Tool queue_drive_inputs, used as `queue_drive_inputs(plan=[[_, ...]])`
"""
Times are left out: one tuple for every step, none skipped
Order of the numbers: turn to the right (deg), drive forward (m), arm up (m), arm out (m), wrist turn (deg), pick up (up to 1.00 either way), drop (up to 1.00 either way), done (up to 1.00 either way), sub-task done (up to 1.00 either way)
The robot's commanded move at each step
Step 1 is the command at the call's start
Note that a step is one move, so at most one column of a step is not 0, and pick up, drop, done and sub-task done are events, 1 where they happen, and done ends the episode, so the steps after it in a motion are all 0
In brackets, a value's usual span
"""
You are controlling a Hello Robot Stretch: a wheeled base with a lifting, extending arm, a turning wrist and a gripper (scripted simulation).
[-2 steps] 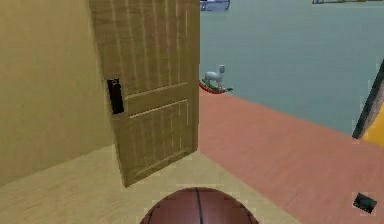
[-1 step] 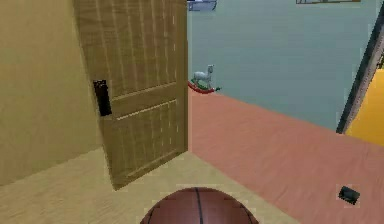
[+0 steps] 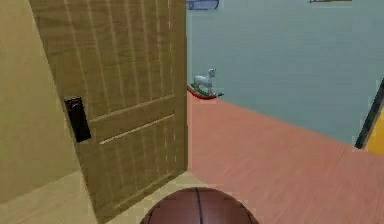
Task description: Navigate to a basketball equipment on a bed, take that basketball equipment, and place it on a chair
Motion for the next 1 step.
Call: queue_drive_inputs(plan=[[33.0,0.00,0.00,0.00,0.0,0.00,0.00,0.00,0.00]])
